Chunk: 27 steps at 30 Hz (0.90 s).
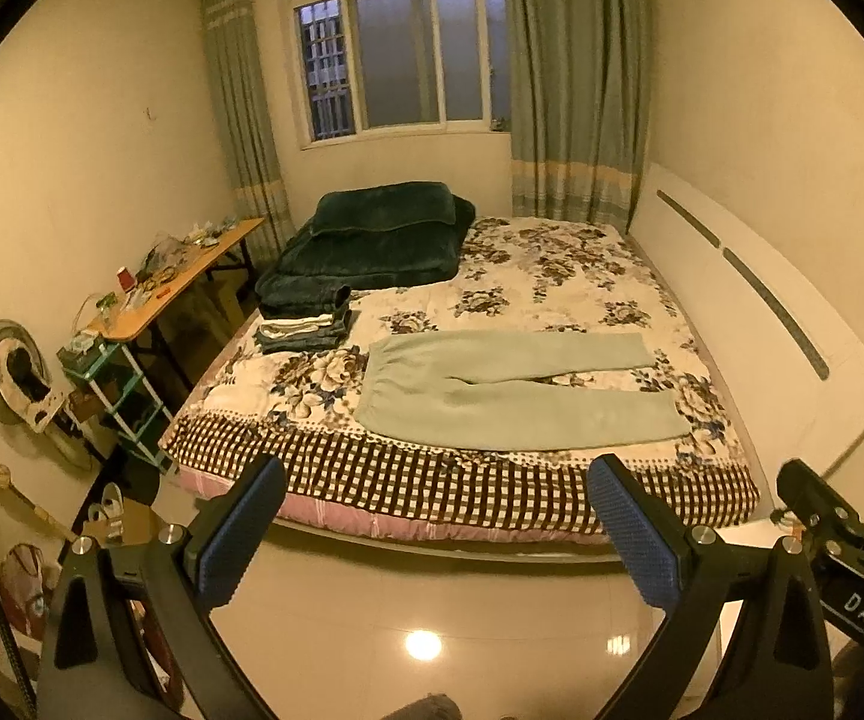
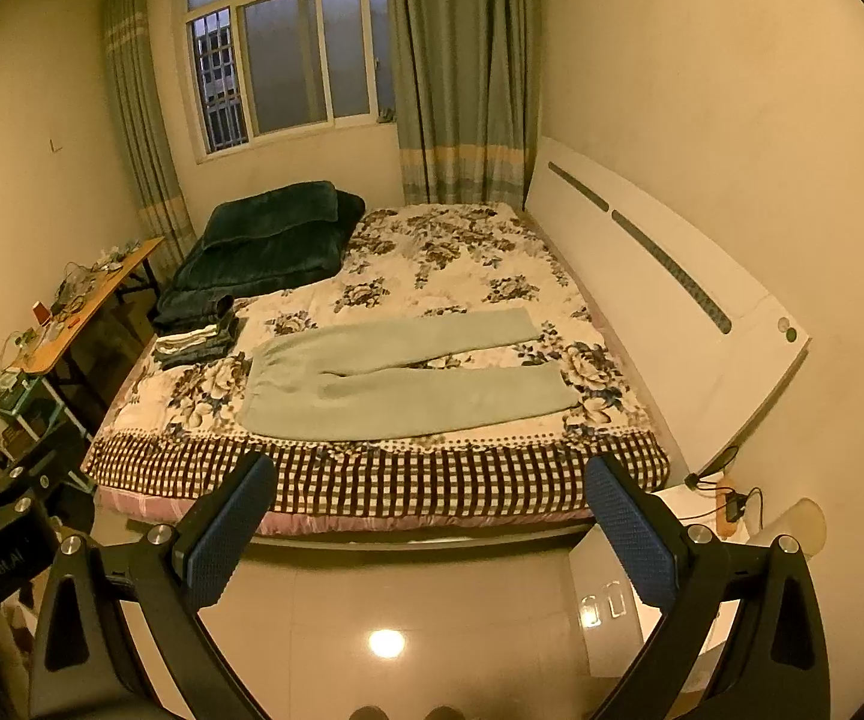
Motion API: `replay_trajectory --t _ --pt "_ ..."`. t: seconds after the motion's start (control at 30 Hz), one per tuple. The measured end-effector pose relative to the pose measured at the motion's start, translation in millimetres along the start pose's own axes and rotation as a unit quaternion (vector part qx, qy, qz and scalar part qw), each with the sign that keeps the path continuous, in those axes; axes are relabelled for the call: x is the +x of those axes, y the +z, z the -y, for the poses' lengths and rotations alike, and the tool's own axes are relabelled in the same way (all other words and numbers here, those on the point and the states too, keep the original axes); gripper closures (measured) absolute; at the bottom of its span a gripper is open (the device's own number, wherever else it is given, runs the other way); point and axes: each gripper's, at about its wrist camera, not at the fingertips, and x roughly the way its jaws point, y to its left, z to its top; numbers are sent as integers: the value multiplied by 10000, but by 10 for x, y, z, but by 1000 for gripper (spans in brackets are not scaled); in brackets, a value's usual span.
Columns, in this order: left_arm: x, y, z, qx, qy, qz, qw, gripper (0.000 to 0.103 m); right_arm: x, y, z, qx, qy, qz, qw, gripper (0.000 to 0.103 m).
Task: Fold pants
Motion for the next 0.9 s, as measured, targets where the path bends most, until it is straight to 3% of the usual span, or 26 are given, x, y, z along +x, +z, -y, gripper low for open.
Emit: replay_trajectory --t 0.2,0.4,0.57,0.77,0.9 --pt "512 134 78 -197 280 -42 9994 0 542 167 167 105 96 -168 9998 0" --pt "1401 411 180 -189 467 -293 9983 0 1399 484 253 231 132 -303 9992 0" --pt "2407 754 265 -52 476 -636 9968 0 2473 883 291 480 46 -399 9980 0" --pt "3774 1388 403 182 162 -916 9955 0 3901 1491 170 716 -243 -470 9960 0" --pt "4723 1779 507 325 -39 -1281 9912 0 5009 1962 -42 930 -348 -767 9921 0"
